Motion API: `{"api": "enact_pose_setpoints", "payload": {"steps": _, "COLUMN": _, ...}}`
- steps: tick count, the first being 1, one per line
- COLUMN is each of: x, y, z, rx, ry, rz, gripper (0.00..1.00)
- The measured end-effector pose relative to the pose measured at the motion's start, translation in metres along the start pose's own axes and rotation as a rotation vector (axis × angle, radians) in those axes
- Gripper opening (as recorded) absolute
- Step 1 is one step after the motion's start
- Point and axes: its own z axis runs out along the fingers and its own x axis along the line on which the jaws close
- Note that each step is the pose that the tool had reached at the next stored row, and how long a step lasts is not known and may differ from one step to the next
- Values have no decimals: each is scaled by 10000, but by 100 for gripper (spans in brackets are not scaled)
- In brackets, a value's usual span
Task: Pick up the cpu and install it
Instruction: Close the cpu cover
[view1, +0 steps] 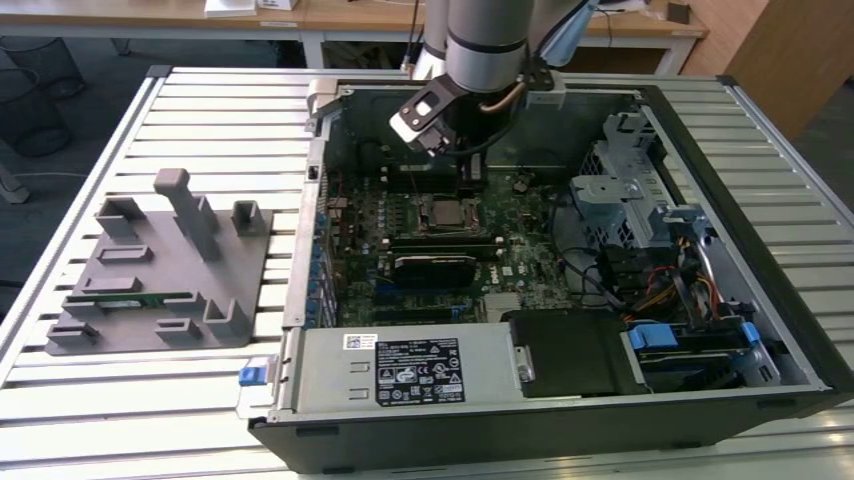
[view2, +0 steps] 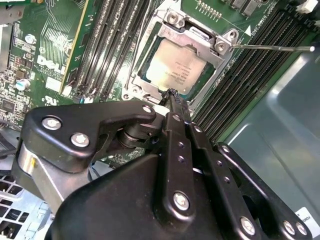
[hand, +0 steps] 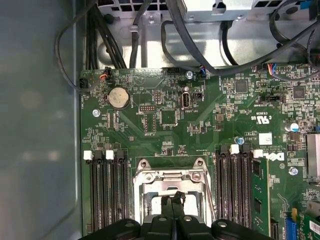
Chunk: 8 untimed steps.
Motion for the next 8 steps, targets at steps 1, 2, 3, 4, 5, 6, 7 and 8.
{"api": "enact_pose_setpoints", "payload": {"steps": 1, "x": 0, "y": -3, "z": 2, "rx": 0, "ry": 0, "rz": 0, "gripper": 11}}
{"api": "enact_pose_setpoints", "payload": {"steps": 2, "x": 0, "y": -7, "z": 3, "rx": 0, "ry": -1, "rz": 0, "gripper": 11}}
{"api": "enact_pose_setpoints", "payload": {"steps": 3, "x": -1, "y": -10, "z": 4, "rx": 0, "ry": -1, "rz": 0, "gripper": 11}}
{"api": "enact_pose_setpoints", "payload": {"steps": 4, "x": -1, "y": -14, "z": 6, "rx": 0, "ry": -1, "rz": 0, "gripper": 11}}
{"api": "enact_pose_setpoints", "payload": {"steps": 5, "x": -1, "y": -18, "z": 8, "rx": 0, "ry": 0, "rz": 0, "gripper": 11}}
{"api": "enact_pose_setpoints", "payload": {"steps": 6, "x": -1, "y": -21, "z": 9, "rx": 0, "ry": -1, "rz": 0, "gripper": 11}}
{"api": "enact_pose_setpoints", "payload": {"steps": 7, "x": -1, "y": -24, "z": 11, "rx": 0, "ry": 0, "rz": 0, "gripper": 11}}
{"api": "enact_pose_setpoints", "payload": {"steps": 8, "x": -1, "y": -27, "z": 12, "rx": 0, "ry": 0, "rz": 0, "gripper": 11}}
